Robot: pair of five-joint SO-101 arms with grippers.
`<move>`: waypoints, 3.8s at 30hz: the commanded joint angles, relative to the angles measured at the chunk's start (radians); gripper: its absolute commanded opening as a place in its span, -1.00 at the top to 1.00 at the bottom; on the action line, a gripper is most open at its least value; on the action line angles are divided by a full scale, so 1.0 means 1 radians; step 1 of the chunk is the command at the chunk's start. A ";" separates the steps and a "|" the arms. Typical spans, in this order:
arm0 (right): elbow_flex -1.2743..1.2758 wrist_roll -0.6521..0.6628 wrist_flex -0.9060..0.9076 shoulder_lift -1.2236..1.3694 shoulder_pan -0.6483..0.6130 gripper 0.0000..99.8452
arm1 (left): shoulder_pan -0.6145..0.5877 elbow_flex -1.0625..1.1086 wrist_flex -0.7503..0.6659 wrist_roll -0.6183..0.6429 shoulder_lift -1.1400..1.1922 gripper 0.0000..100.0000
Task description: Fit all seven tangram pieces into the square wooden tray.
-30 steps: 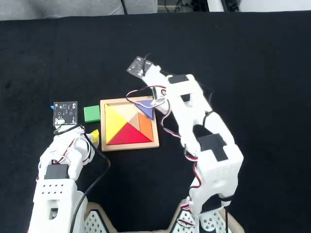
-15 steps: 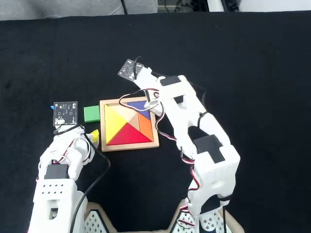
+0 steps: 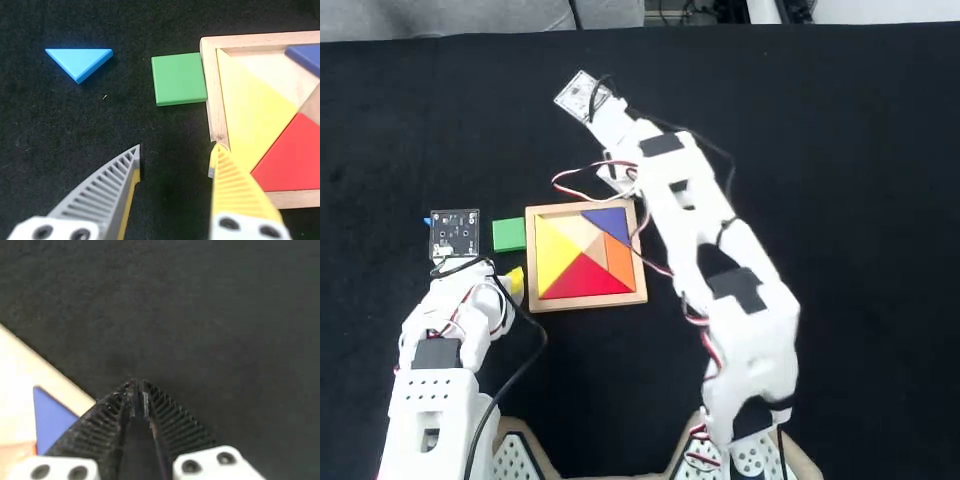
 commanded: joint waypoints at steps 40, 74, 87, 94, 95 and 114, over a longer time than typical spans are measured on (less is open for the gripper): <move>-0.348 -0.164 0.761 -0.453 -0.049 0.98 | 0.008 -0.012 -0.012 -0.008 -0.011 0.55; 1.026 -0.307 -0.416 -0.822 0.181 0.98 | 0.122 -0.765 0.491 -0.028 0.224 0.55; 1.024 -0.305 -0.420 -0.812 0.181 0.98 | 0.025 -1.176 0.361 0.157 1.126 0.55; 1.023 -0.299 -0.422 -0.812 0.176 0.98 | -0.002 -1.377 0.514 0.152 1.372 0.45; 1.023 -0.299 -0.422 -0.811 0.176 0.98 | -0.016 -1.399 0.520 0.172 1.389 0.43; 1.026 -0.299 -0.416 -0.811 0.176 0.98 | -0.041 -1.451 0.557 0.095 1.521 0.42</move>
